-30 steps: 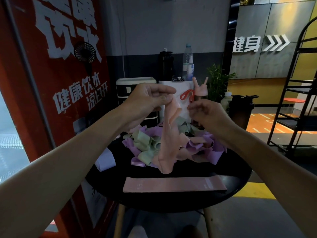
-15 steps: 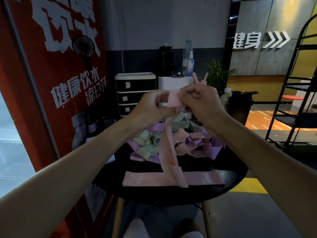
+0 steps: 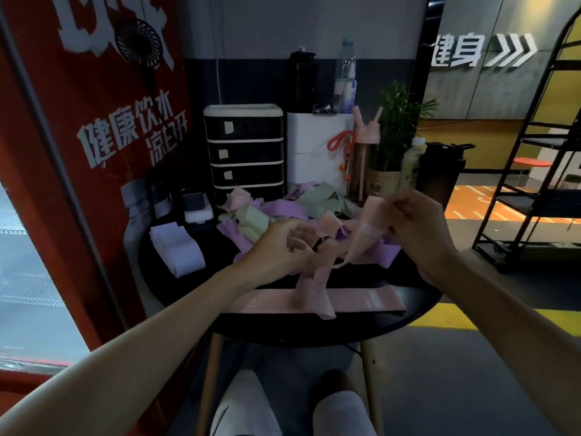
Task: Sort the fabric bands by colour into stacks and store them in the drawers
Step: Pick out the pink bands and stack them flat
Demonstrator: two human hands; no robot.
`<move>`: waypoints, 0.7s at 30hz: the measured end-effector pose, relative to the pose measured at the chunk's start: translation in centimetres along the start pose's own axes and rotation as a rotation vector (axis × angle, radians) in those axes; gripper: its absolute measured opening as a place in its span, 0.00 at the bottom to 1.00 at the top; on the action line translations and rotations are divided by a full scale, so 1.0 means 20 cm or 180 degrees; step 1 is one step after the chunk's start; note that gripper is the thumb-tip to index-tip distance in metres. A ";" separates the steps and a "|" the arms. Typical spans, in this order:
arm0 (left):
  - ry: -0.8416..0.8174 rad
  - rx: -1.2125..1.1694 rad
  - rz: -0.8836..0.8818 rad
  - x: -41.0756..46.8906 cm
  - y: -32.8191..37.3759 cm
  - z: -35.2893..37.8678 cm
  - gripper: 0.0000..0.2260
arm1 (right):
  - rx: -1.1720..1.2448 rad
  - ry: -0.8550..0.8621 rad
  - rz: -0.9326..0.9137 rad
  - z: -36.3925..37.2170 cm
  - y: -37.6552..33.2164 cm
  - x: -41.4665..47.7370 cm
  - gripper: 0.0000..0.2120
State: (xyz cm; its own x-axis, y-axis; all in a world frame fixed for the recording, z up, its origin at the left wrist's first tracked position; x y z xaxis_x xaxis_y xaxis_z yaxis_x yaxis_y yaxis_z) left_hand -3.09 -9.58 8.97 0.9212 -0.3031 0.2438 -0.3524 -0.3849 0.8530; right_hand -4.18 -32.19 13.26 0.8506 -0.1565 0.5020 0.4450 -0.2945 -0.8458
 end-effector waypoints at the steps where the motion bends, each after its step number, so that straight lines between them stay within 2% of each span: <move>1: 0.0001 0.0169 -0.0003 -0.02 -0.04 0.01 0.15 | -0.0051 0.0029 0.0030 -0.03 0.04 -0.01 0.11; 5: -0.0138 0.0300 0.0105 -0.07 -0.12 0.06 0.07 | -0.0134 0.0221 0.0222 -0.14 0.15 -0.04 0.05; 12: -0.0387 0.0892 0.0215 -0.13 -0.14 0.16 0.11 | -0.0099 0.0282 0.0381 -0.23 0.23 -0.08 0.07; 15: -0.0335 0.0811 0.0189 -0.14 -0.15 0.18 0.10 | -0.0114 0.0298 0.0376 -0.26 0.23 -0.08 0.10; 18: -0.0035 0.0711 0.0267 -0.13 -0.12 0.16 0.06 | -0.0109 0.0319 0.0340 -0.29 0.23 -0.08 0.09; 21: 0.0423 0.0515 0.0411 -0.11 -0.05 0.06 0.11 | -0.0070 0.0504 0.0295 -0.35 0.22 -0.07 0.05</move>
State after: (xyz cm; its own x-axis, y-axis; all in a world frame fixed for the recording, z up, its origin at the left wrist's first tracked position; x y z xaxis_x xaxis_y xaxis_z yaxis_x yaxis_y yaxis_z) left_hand -4.87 -9.53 7.08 0.8766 -0.2458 0.4137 -0.4807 -0.4882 0.7284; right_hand -5.33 -39.86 10.02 0.8321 -0.3298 0.4458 0.3590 -0.2923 -0.8864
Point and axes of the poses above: each hand's wrist, its own x-axis towards the middle knuckle, its own z-axis out of the palm, y = z × x, the point moved 4 cm from there along x, towards the middle knuckle, and after that the axes turned 1 degree about -y, right-handed, at the moved point
